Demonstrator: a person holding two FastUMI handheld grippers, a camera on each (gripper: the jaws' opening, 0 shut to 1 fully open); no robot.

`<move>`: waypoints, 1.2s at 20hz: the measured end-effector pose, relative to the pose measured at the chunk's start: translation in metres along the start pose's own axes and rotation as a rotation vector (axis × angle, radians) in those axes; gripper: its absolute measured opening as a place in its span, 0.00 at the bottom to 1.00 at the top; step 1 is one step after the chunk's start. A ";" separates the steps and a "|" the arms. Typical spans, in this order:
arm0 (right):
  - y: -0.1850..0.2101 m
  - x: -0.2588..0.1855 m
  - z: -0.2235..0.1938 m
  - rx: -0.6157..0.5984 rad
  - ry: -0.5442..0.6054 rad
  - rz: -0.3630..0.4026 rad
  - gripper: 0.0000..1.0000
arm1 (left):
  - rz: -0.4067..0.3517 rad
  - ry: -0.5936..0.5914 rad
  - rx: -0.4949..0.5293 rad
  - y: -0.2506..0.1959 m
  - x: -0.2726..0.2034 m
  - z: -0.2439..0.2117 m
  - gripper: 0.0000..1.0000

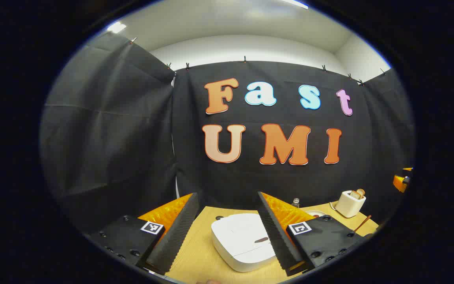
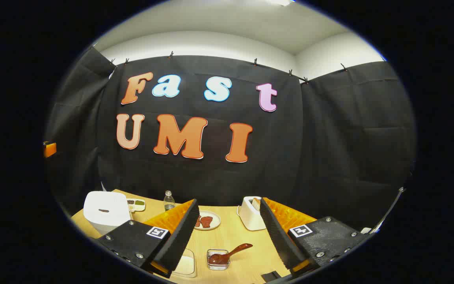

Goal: Close the left gripper, press the button to open the rice cooker; take a wooden spoon from the chopstick holder with the right hand, scoop a spoonful of rice and pour it into the rice cooker, then put the wooden spoon back into the chopstick holder.

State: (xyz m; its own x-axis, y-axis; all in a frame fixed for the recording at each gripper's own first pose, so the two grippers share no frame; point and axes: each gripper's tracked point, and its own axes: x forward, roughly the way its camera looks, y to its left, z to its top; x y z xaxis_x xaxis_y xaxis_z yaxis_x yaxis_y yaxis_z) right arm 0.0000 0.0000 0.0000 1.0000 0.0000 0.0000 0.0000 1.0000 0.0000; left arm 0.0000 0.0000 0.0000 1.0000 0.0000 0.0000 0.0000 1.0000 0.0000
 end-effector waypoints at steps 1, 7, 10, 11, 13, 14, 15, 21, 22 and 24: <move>-0.003 0.003 -0.003 0.003 0.004 0.012 0.96 | -0.008 0.006 -0.004 -0.013 -0.006 -0.002 0.99; -0.024 0.014 -0.023 0.073 0.051 0.090 0.96 | 0.034 0.063 -0.058 -0.049 -0.028 -0.028 1.00; -0.050 0.015 -0.032 0.110 0.071 0.072 0.96 | 0.018 0.047 -0.047 -0.071 -0.033 -0.020 0.99; -0.058 0.012 -0.031 0.127 0.069 0.057 0.96 | -0.002 0.037 -0.059 -0.081 -0.034 -0.017 0.99; -0.072 0.006 -0.030 0.144 0.063 0.027 0.96 | -0.053 0.036 -0.085 -0.101 -0.031 -0.012 0.98; -0.076 0.004 -0.028 0.140 0.054 0.015 0.96 | -0.078 0.035 -0.084 -0.110 -0.030 -0.010 0.99; -0.083 0.002 -0.027 0.127 0.048 -0.001 0.93 | -0.091 0.031 -0.074 -0.113 -0.027 -0.007 1.00; -0.078 -0.003 -0.027 0.094 0.048 -0.025 0.96 | -0.105 0.040 -0.029 -0.118 -0.014 -0.013 0.98; -0.075 -0.002 -0.027 0.092 0.050 -0.021 0.96 | -0.103 0.052 -0.029 -0.117 -0.012 -0.014 0.97; -0.067 0.000 -0.025 0.092 0.049 -0.007 0.96 | -0.079 0.072 -0.034 -0.108 -0.012 -0.021 0.97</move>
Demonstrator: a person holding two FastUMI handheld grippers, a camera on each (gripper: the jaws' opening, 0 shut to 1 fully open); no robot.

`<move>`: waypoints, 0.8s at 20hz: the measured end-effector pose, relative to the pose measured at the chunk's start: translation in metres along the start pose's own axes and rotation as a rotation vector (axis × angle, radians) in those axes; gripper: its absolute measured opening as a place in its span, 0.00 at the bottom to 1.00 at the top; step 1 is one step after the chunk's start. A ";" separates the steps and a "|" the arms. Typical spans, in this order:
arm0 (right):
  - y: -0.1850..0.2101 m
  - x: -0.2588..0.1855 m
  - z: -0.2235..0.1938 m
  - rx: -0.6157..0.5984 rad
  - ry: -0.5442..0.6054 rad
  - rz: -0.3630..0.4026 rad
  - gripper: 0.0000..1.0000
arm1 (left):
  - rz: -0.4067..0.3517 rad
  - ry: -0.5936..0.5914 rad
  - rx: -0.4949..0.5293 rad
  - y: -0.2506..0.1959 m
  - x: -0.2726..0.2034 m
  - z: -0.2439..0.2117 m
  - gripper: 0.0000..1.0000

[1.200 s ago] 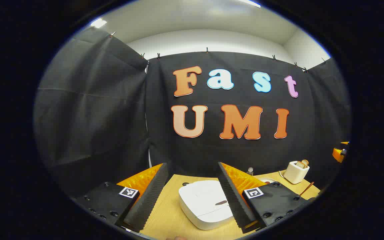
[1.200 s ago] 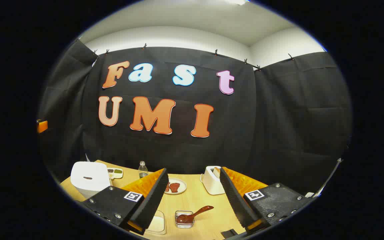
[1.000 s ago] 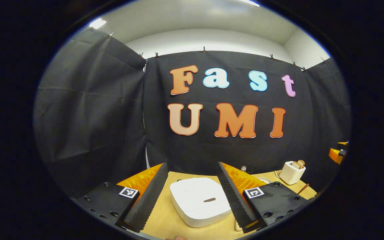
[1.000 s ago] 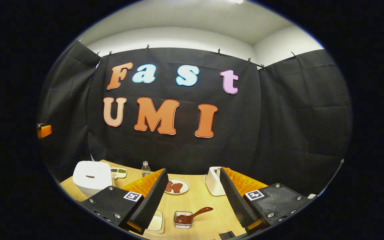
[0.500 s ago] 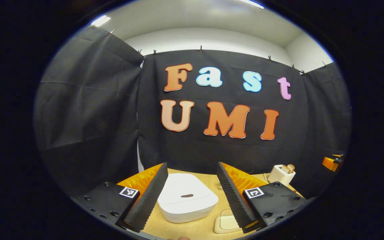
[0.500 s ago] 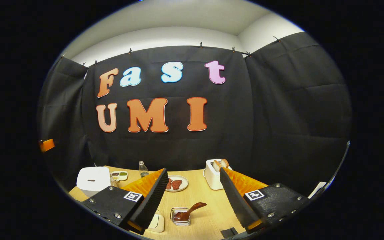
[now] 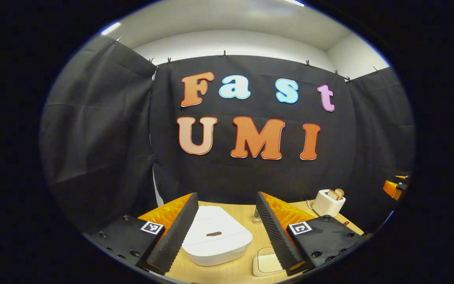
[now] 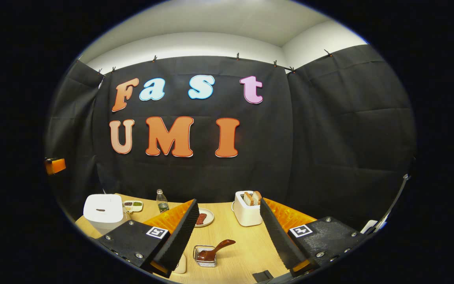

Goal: Close the left gripper, press the button to open the rice cooker; take a wooden spoon from the chopstick holder with the right hand, scoop a spoonful of rice and pour it into the rice cooker, then put the wooden spoon back into the chopstick holder.

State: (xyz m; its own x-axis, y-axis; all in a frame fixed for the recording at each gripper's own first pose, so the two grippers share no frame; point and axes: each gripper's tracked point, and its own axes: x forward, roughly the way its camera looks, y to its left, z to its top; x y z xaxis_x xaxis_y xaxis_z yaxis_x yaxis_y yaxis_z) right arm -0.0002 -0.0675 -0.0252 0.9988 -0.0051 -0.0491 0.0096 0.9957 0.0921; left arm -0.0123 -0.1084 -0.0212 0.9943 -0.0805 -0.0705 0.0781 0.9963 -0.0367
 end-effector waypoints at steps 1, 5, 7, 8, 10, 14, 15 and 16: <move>0.006 0.002 0.001 -0.003 0.000 0.009 0.96 | 0.004 0.001 -0.009 0.002 0.000 0.000 0.93; 0.019 0.009 0.002 -0.024 -0.005 0.032 0.96 | 0.005 0.025 -0.001 0.007 0.002 -0.010 0.57; 0.026 0.013 -0.003 -0.022 0.007 0.042 0.96 | 0.027 0.019 0.019 0.014 0.004 -0.010 0.28; 0.028 0.015 -0.004 -0.015 0.014 0.049 0.96 | 0.023 0.022 0.024 0.013 0.010 -0.012 0.13; 0.033 0.018 -0.007 -0.008 0.027 0.062 0.96 | 0.031 -0.001 0.032 0.015 0.013 -0.014 0.06; 0.033 0.020 -0.010 -0.015 0.033 0.063 0.96 | -0.040 -0.003 0.019 0.006 0.030 -0.023 0.04; 0.033 0.019 -0.010 -0.012 0.033 0.063 0.96 | -0.052 0.006 0.028 0.005 0.037 -0.030 0.05; 0.031 0.020 -0.010 -0.009 0.033 0.060 0.96 | -0.067 0.005 0.045 0.004 0.045 -0.035 0.05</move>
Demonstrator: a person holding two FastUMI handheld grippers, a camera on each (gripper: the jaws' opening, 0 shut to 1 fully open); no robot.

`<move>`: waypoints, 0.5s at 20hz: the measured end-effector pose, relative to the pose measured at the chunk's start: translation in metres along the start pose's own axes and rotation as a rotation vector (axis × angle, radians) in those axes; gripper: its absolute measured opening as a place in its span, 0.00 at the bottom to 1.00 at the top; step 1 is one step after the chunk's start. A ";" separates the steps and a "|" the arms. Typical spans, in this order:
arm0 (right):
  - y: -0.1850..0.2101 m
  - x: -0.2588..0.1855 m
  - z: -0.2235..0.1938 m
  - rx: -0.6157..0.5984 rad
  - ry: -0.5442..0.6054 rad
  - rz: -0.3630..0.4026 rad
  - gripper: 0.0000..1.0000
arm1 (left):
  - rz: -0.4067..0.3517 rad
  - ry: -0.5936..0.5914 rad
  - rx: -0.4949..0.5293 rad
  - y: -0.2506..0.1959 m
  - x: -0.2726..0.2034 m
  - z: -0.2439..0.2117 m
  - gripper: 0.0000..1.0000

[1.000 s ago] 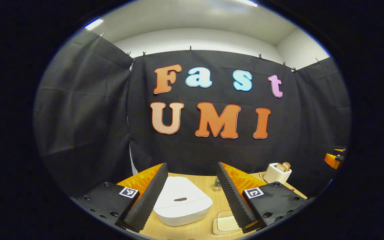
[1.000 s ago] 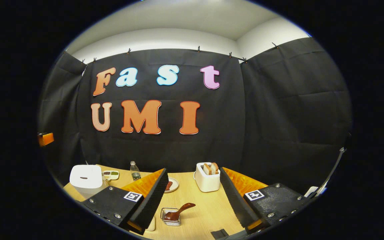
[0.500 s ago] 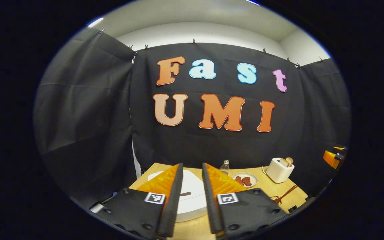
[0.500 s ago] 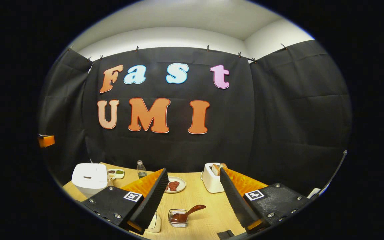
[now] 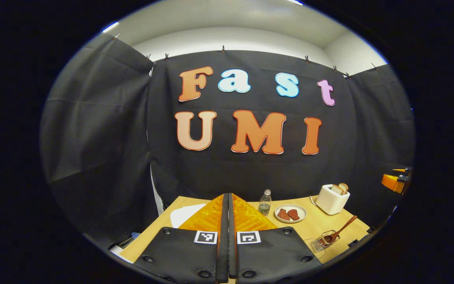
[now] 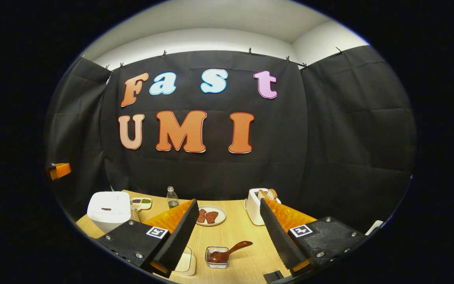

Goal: Close the left gripper, press the button to open the rice cooker; take a wooden spoon from the chopstick holder with the right hand, scoop a spoonful of rice and pour it into the rice cooker, then put the wooden spoon back into the chopstick holder.

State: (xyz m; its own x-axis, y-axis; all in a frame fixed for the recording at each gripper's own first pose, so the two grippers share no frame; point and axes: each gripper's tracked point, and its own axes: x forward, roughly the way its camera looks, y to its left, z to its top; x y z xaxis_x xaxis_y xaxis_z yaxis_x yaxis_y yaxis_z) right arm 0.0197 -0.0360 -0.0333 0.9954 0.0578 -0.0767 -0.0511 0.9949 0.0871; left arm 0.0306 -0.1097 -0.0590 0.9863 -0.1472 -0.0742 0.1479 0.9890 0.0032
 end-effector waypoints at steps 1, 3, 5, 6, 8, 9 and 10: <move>-0.003 0.001 0.000 0.000 0.000 -0.006 0.96 | -0.005 0.011 0.018 0.001 0.011 -0.010 0.05; -0.009 0.001 -0.001 -0.003 0.003 -0.020 0.96 | -0.012 0.065 0.019 0.002 0.032 -0.039 0.05; -0.018 0.001 -0.004 -0.004 0.009 -0.037 0.96 | -0.017 0.085 0.011 0.004 0.050 -0.056 0.05; -0.022 0.000 -0.005 -0.002 0.013 -0.045 0.96 | -0.015 0.091 0.021 0.005 0.059 -0.063 0.04; -0.028 0.001 -0.011 0.000 0.031 -0.059 0.96 | -0.021 0.120 0.038 0.006 0.072 -0.081 0.05; -0.031 0.001 -0.012 0.000 0.037 -0.065 0.96 | -0.022 0.143 0.041 0.008 0.078 -0.093 0.05; -0.034 0.000 -0.014 0.001 0.040 -0.073 0.96 | -0.021 0.171 0.043 0.008 0.085 -0.106 0.05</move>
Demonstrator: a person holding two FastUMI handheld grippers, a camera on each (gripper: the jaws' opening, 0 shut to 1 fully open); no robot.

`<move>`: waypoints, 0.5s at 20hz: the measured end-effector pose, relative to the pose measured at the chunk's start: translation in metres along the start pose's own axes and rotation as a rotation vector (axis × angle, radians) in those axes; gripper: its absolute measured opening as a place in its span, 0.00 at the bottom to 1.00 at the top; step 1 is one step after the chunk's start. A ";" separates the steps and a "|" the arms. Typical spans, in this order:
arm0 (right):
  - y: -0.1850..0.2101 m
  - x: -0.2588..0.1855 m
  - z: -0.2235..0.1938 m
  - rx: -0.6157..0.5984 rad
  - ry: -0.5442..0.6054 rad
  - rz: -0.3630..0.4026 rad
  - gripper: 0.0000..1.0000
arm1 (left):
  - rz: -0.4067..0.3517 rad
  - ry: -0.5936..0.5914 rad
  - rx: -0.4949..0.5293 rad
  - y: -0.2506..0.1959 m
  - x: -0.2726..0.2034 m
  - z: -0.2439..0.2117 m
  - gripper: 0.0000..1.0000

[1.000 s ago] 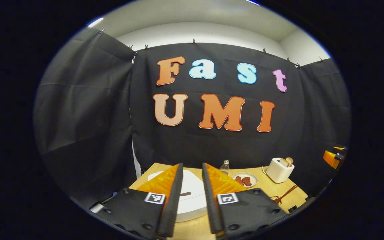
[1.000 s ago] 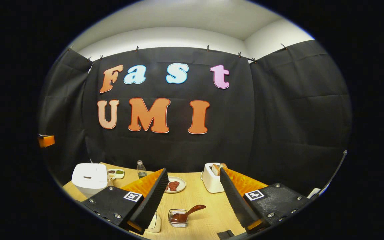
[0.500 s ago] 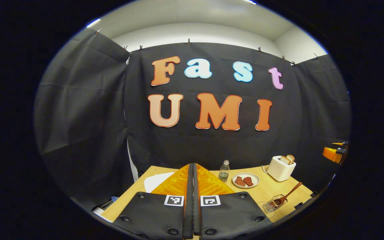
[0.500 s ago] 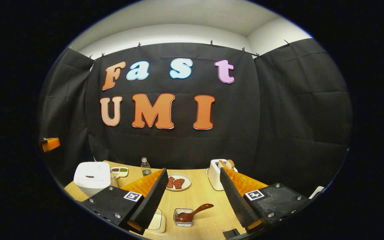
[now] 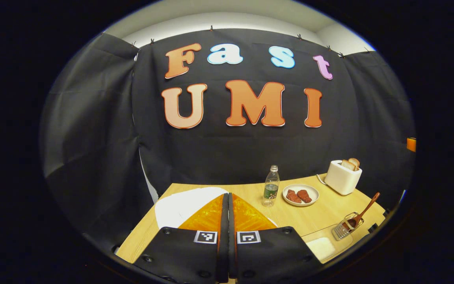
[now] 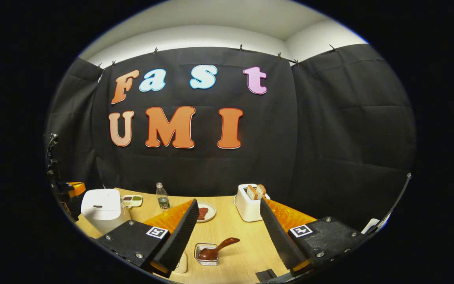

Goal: Close the left gripper, press the button to open the rice cooker; take a wooden spoon from the chopstick holder with the right hand, scoop a spoonful of rice and pour it into the rice cooker, then put the wooden spoon back into the chopstick holder.

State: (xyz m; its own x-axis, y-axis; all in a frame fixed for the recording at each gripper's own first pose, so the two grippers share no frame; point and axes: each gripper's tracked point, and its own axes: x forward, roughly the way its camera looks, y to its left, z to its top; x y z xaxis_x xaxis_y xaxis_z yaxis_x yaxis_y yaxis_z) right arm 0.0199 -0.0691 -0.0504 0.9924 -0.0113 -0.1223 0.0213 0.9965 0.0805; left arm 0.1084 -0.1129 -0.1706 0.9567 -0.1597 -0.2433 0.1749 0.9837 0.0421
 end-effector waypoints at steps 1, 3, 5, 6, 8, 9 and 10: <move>-0.003 0.001 0.000 -0.001 0.002 -0.006 0.96 | 0.013 0.021 0.018 0.002 0.005 -0.011 0.05; -0.009 0.001 -0.003 -0.005 0.010 -0.019 0.96 | 0.006 0.053 0.020 0.001 0.015 -0.025 0.05; -0.015 -0.001 -0.007 -0.013 0.018 -0.035 0.96 | 0.000 0.082 -0.002 -0.002 0.020 -0.038 0.05; -0.018 -0.001 -0.008 -0.017 0.021 -0.045 0.96 | 0.002 0.091 0.004 -0.001 0.023 -0.043 0.05; -0.024 -0.002 -0.012 -0.021 0.029 -0.058 0.96 | 0.001 0.121 0.015 -0.003 0.027 -0.059 0.05; -0.025 -0.002 -0.013 -0.022 0.032 -0.060 0.96 | 0.000 0.139 0.012 -0.004 0.028 -0.067 0.05; -0.025 -0.002 -0.015 -0.022 0.034 -0.061 0.96 | -0.002 0.153 0.006 -0.004 0.030 -0.071 0.05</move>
State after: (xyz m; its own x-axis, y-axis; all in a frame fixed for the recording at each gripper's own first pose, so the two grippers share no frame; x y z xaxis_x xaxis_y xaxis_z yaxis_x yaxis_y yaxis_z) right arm 0.0154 -0.0926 -0.0666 0.9846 -0.0699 -0.1603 0.0787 0.9957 0.0496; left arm 0.1201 -0.1157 -0.2470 0.9098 -0.1472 -0.3880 0.1789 0.9828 0.0467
